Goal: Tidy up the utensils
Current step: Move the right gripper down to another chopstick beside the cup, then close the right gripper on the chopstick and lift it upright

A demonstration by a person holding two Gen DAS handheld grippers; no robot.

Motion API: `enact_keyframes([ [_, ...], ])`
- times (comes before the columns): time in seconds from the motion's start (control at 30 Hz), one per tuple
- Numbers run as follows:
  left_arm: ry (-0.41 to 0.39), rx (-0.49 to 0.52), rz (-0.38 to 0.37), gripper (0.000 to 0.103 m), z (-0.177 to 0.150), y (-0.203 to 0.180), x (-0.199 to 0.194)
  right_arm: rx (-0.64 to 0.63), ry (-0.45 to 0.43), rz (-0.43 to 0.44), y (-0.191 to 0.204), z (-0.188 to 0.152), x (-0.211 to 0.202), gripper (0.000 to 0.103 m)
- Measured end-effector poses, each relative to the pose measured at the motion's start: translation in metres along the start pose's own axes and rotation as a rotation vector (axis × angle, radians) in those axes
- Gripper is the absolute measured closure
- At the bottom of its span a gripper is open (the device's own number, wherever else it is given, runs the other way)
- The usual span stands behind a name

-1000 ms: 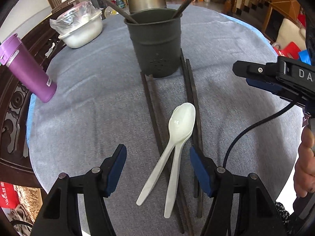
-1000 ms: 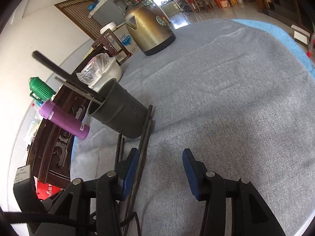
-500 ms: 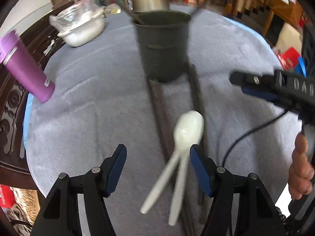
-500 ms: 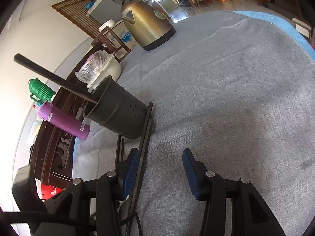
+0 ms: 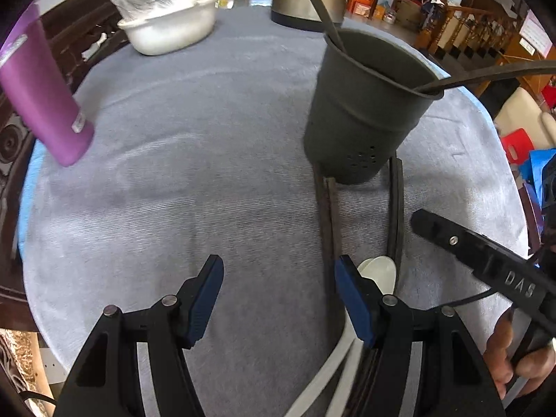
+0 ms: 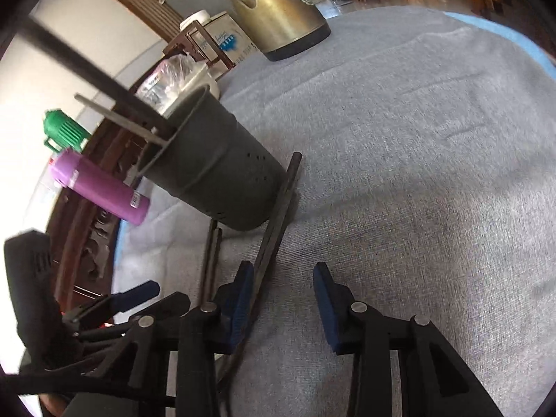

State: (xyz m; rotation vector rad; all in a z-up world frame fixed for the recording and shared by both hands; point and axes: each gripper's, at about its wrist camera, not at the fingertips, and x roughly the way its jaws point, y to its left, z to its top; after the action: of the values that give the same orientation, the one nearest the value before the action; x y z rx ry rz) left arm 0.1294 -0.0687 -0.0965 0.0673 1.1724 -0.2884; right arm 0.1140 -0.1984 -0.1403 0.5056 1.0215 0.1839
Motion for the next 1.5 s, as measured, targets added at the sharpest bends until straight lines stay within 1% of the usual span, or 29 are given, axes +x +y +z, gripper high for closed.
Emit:
enact_keyframes([
  [0.2, 0.003, 0.019, -0.001, 0.035, 0.007, -0.007, 0.011, -0.071, 0.002, -0.049, 0.012, -0.002, 0.005, 0.065],
  [0.23, 0.009, 0.028, 0.011, 0.035, 0.009, -0.007, 0.013, -0.076, 0.007, -0.053, 0.014, -0.002, 0.005, 0.065],
  [0.27, 0.019, 0.034, 0.021, 0.035, 0.009, -0.008, 0.017, -0.074, 0.011, -0.05, 0.014, -0.003, 0.005, 0.065],
  [0.3, 0.006, 0.043, 0.031, 0.035, 0.009, -0.008, 0.017, -0.072, 0.013, -0.047, 0.014, -0.003, 0.005, 0.065],
  [0.37, 0.002, 0.046, 0.029, 0.035, 0.008, -0.009, 0.017, -0.066, 0.02, -0.039, 0.014, -0.003, 0.004, 0.065],
  [0.43, -0.002, 0.026, 0.011, 0.035, 0.008, -0.006, 0.016, -0.062, 0.023, -0.034, 0.013, -0.005, 0.003, 0.065],
  [0.5, -0.001, -0.003, -0.014, 0.037, 0.008, 0.0, 0.014, -0.064, 0.025, -0.035, 0.015, -0.005, 0.005, 0.065],
  [0.57, -0.004, -0.018, -0.021, 0.043, 0.009, 0.007, 0.012, -0.079, 0.021, -0.045, 0.022, -0.004, 0.009, 0.065],
  [0.67, -0.008, -0.032, -0.02, 0.048, 0.008, 0.017, 0.01, -0.146, 0.003, -0.092, 0.034, -0.007, 0.014, 0.065],
  [0.77, -0.012, -0.055, -0.035, 0.053, 0.008, 0.03, 0.008, -0.249, -0.018, -0.159, 0.048, -0.013, 0.016, 0.065],
  [0.83, -0.014, -0.065, -0.04, 0.056, 0.008, 0.043, 0.005, -0.28, -0.025, -0.179, 0.05, -0.014, 0.016, 0.065],
  [0.93, -0.01, -0.093, -0.06, 0.056, 0.005, 0.057, 0.001, -0.319, -0.038, -0.228, 0.05, -0.015, 0.013, 0.065],
  [1.03, -0.003, -0.124, -0.073, 0.056, 0.004, 0.071, -0.002, -0.332, -0.048, -0.282, 0.042, -0.015, 0.006, 0.065],
  [1.17, 0.003, -0.159, -0.094, 0.056, -0.001, 0.091, -0.007, -0.29, -0.045, -0.323, 0.022, -0.008, -0.007, 0.065],
  [1.27, 0.003, -0.166, -0.093, 0.056, -0.008, 0.107, -0.005, -0.226, -0.037, -0.346, 0.003, -0.004, -0.019, 0.065],
  [1.3, 0.0, -0.17, -0.101, 0.056, -0.012, 0.11, -0.007, -0.185, -0.018, -0.343, -0.006, -0.001, -0.021, 0.065],
  [1.33, -0.001, -0.176, -0.105, 0.056, -0.014, 0.112, -0.008, -0.142, 0.006, -0.326, -0.013, 0.001, -0.021, 0.065],
  [1.37, 0.0, -0.184, -0.11, 0.056, -0.017, 0.116, -0.009, -0.1, 0.006, -0.294, -0.018, 0.003, -0.022, 0.065],
  [1.4, 0.002, -0.194, -0.116, 0.056, -0.019, 0.12, -0.008, -0.052, 0.009, -0.256, -0.024, 0.007, -0.024, 0.065],
  [1.43, 0.003, -0.201, -0.119, 0.056, -0.021, 0.123, -0.009, 0.016, 0.037, -0.208, -0.031, 0.012, -0.024, 0.065],
  [1.5, -0.002, -0.203, -0.109, 0.057, -0.02, 0.126, -0.01, 0.092, 0.048, -0.162, -0.038, 0.019, -0.024, 0.065],
])
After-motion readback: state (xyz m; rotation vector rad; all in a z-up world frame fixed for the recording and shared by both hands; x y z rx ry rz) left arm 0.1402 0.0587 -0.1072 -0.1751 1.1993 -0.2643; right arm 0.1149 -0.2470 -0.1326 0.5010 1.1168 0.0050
